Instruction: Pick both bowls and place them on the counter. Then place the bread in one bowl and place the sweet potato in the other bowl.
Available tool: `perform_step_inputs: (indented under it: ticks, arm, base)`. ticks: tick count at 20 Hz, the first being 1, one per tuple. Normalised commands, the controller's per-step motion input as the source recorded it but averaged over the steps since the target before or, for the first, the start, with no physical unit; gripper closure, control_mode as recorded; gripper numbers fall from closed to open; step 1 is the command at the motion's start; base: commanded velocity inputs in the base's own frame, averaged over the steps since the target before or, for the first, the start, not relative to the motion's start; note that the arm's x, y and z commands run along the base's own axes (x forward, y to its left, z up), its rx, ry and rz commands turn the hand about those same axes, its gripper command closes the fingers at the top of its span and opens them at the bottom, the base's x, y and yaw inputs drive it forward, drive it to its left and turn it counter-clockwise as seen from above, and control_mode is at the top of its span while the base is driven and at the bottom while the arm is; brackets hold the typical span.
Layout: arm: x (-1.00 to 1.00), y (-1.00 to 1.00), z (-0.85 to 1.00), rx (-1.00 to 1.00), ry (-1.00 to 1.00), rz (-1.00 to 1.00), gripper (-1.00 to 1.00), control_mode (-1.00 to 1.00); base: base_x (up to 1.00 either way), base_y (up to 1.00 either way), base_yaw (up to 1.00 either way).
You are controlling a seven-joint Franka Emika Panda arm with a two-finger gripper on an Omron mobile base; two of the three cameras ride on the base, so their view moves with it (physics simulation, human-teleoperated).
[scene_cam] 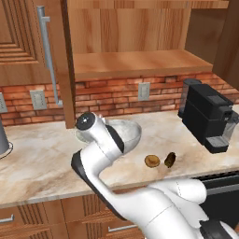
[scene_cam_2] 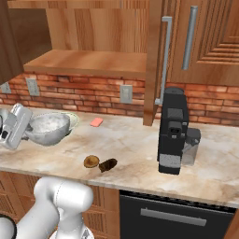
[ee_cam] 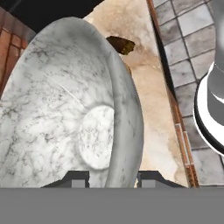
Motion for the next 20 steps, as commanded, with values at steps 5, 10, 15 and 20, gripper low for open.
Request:
perform_step_inputs:
  ticks: [5,10,15,20]
  arm:
    - [-0.13,0.41,-0.63,-0.09,-0.02,-0.04,1.0,-1.0]
    - [0.0,0.31,-0.49,0.0,0.0,0.0,1.0,-1.0]
    - [0.01,0.26,-0.44,0.0,0.0,0.0,1.0,-1.0]
    - [-0.1,0.23,-0.31,0.0,-0.01,0.0,1.0,-1.0]
  base:
    - [0.0,0.0,0.0]
    - [0.0,0.0,0.0]
    - [0.0,0.0,0.0]
    - [0.0,0.0,0.0]
